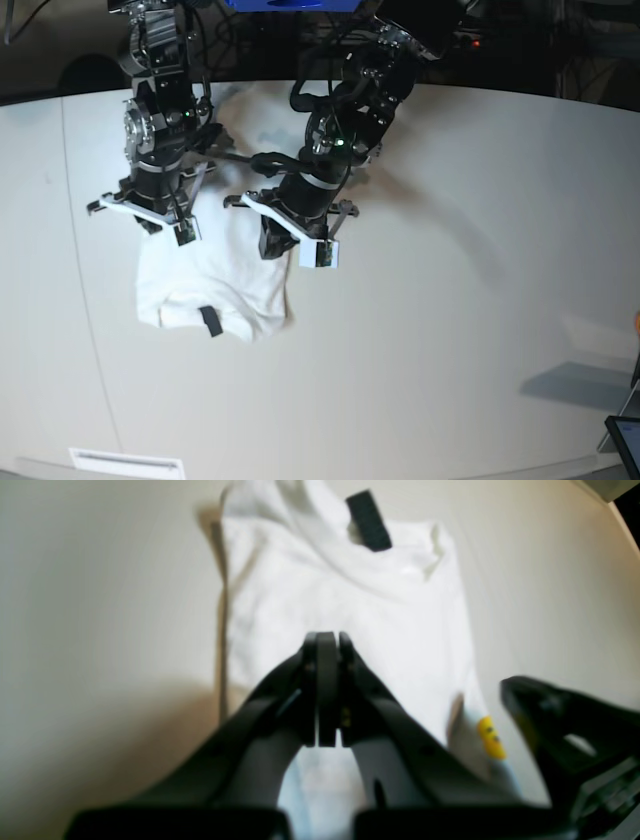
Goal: Fold the T-shirt properly
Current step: 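Move both grippers to the shirt's collar edge and press it flat, then smooth the shirt's sides with both grippers, sliding along its edges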
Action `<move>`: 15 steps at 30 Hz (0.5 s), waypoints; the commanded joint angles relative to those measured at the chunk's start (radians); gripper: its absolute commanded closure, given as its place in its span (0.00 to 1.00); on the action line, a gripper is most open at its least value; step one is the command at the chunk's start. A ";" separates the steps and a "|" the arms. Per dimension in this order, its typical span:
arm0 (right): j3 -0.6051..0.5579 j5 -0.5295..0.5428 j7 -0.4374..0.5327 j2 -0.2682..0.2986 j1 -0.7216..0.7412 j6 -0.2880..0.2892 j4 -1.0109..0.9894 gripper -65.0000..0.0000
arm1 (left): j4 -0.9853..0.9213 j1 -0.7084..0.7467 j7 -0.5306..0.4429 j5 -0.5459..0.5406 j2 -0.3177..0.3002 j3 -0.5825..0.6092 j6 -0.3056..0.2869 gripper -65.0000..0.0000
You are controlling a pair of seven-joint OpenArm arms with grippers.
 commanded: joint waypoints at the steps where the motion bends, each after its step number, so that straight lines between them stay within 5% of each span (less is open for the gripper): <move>1: 0.003 -0.009 0.019 -0.003 0.010 -0.009 0.016 1.00 | 0.012 -0.001 -0.018 0.004 0.001 0.000 -0.007 1.00; 15: 0.004 -0.002 0.027 -0.003 0.000 -0.014 -0.100 1.00 | -0.129 0.009 -0.021 0.010 -0.057 -0.006 -0.007 1.00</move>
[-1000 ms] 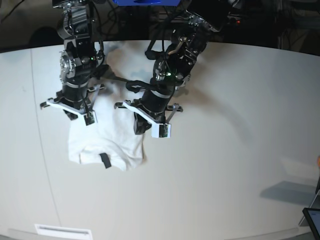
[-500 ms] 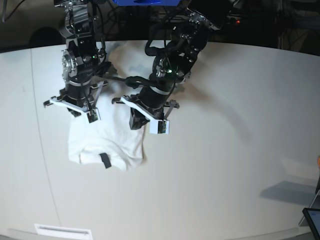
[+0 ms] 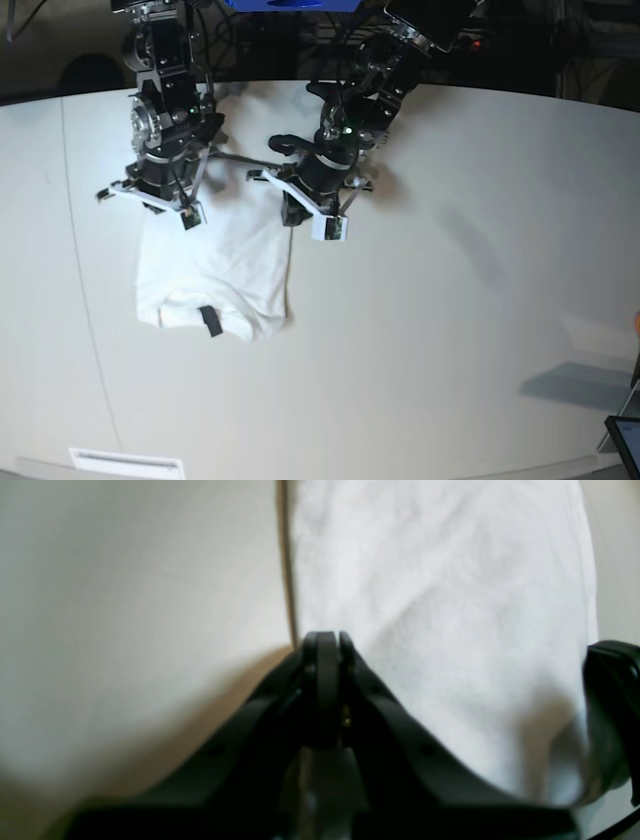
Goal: Fold the T-shirt properly
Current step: 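Smooth the shirt's sides with both grippers, sliding along its edges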
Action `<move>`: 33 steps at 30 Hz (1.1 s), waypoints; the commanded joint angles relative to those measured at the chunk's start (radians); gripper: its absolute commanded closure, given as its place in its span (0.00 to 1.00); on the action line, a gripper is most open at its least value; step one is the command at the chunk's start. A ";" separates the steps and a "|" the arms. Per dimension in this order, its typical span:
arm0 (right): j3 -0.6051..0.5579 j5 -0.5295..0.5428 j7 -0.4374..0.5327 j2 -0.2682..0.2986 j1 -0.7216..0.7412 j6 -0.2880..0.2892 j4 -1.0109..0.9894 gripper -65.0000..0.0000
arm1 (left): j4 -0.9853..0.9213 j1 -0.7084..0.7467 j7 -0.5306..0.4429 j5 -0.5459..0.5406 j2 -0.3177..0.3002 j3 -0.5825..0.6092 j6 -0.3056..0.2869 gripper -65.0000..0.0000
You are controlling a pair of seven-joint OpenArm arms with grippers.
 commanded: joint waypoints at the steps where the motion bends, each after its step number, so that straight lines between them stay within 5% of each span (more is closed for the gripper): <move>1: 0.003 0.013 0.015 -0.003 0.003 -0.013 0.016 1.00 | 0.010 -0.006 0.006 0.002 -0.006 0.000 0.005 1.00; 7: 0.086 0.120 0.015 0.005 0.000 -0.008 0.016 1.00 | 0.007 0.003 0.006 -0.001 -0.029 0.000 0.005 1.00; 17: 0.087 0.067 0.015 0.007 -0.011 -0.008 0.025 1.00 | 0.058 0.023 0.006 0.000 -0.058 -0.006 0.007 1.00; 22: 0.087 0.038 0.014 0.007 -0.012 -0.007 0.096 1.00 | 0.168 0.012 0.009 -0.007 -0.069 -0.107 0.007 1.00; 26: 0.081 0.038 0.014 0.007 -0.008 -0.004 0.146 1.00 | 0.243 -0.039 0.109 -0.007 -0.052 -0.164 0.007 1.00; 33: 0.079 0.041 0.014 0.004 0.080 0.154 0.146 1.00 | 0.160 -0.190 0.147 -0.006 0.065 -0.164 0.003 1.00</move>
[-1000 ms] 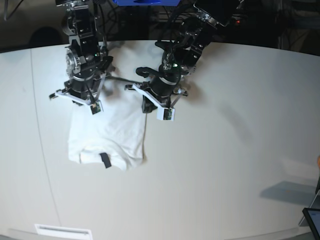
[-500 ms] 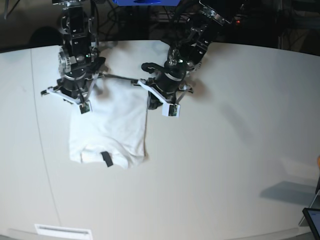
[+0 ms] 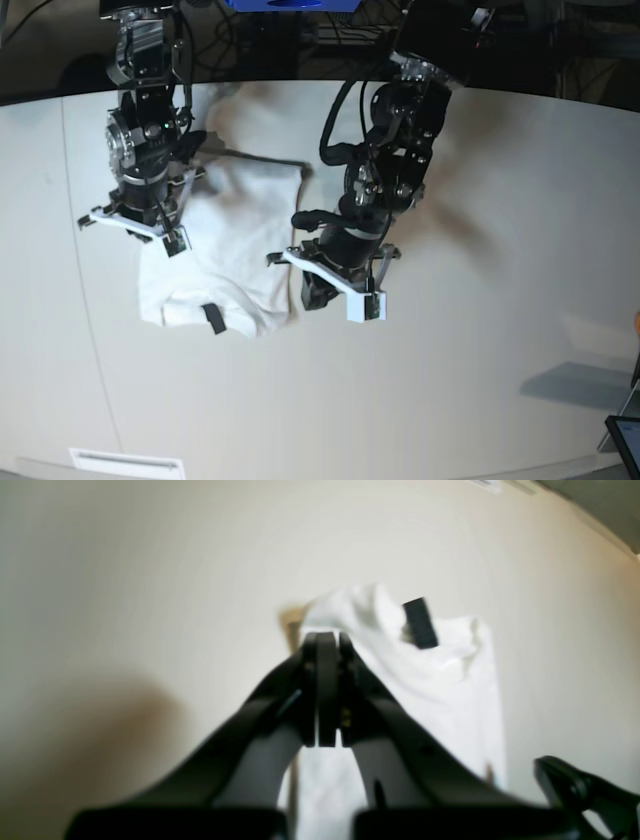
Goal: Fold the T-shirt properly
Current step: 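Smooth the shirt's sides with both grippers, sliding along its edges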
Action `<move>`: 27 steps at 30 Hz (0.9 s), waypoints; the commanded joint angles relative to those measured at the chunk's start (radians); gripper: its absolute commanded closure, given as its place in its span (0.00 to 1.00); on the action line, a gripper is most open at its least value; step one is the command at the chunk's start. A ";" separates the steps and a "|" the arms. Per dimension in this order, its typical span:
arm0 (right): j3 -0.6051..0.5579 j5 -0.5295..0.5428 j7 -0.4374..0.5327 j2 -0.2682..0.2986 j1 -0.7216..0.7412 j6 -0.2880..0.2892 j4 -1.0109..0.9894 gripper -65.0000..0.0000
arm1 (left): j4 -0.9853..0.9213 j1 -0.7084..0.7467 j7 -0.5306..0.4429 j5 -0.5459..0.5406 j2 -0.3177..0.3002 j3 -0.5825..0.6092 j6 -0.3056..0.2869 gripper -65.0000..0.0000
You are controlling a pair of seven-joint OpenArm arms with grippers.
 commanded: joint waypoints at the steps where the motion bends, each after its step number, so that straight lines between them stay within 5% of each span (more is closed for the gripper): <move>1: -0.001 -0.009 0.016 0.000 0.027 0.010 0.015 1.00 | -0.018 -0.039 -0.018 0.005 0.018 -0.003 -0.001 1.00; 11: -0.001 -0.009 0.018 0.002 0.131 0.064 -0.126 1.00 | -0.323 -0.214 -0.066 0.005 0.092 0.100 -0.001 1.00; 18: 0.005 -0.009 0.110 0.002 0.131 0.064 -0.276 1.00 | -0.544 -0.275 -0.095 0.005 0.107 0.098 -0.002 1.00; 22: 0.007 -0.011 0.135 0.002 0.128 0.064 -0.321 1.00 | -0.632 -0.284 -0.162 0.005 0.092 0.094 -0.074 1.00; 27: 0.007 -0.011 0.158 0.002 0.110 0.064 -0.324 1.00 | -0.718 -0.318 -0.185 0.003 0.087 0.089 -0.084 1.00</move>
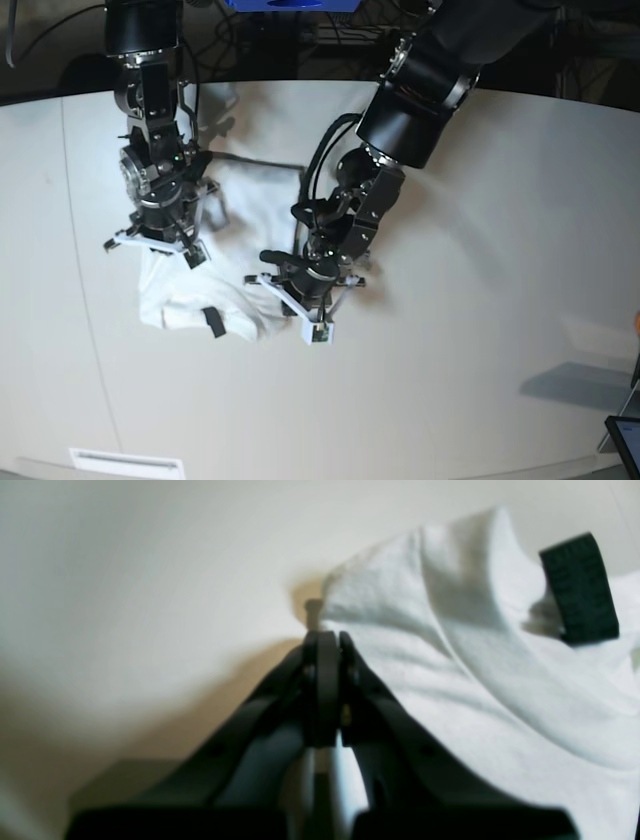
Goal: Fold the T-shirt properly
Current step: 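Smooth the shirt's sides with both grippers, sliding along its edges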
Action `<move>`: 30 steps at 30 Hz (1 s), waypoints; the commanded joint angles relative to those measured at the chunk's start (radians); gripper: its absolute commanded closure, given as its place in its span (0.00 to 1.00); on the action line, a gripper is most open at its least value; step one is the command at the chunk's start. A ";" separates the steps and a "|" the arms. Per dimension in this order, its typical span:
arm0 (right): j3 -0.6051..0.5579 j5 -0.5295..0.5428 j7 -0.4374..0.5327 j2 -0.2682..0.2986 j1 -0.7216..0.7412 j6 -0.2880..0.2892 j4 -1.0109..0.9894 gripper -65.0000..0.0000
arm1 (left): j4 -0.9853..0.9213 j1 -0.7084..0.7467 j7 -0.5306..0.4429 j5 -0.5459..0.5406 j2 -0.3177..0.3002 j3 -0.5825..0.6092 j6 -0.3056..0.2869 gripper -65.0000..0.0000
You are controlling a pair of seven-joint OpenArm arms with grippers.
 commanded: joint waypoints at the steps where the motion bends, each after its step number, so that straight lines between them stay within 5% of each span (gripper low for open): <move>1: 0.002 0.011 -0.029 0.001 -0.004 0.024 -0.001 1.00 | -0.004 -0.025 0.006 0.008 0.004 -0.019 0.009 1.00; 6: -0.001 0.011 -0.029 0.024 -0.016 0.024 -0.001 1.00 | -0.015 -0.037 0.011 0.012 0.001 -0.134 0.003 1.00; 13: 0.001 0.011 -0.029 0.027 -0.016 0.022 0.009 1.00 | 0.002 -0.048 0.014 0.009 0.001 -0.149 -0.026 1.00; 25: 0.010 0.010 -0.027 0.027 -0.019 0.018 0.223 1.00 | 0.358 0.079 0.008 0.021 -0.063 -0.145 -0.025 1.00; 30: 0.155 0.019 0.115 0.006 -0.042 0.018 0.244 1.00 | 0.524 0.202 0.005 0.205 -0.111 -0.149 -0.023 1.00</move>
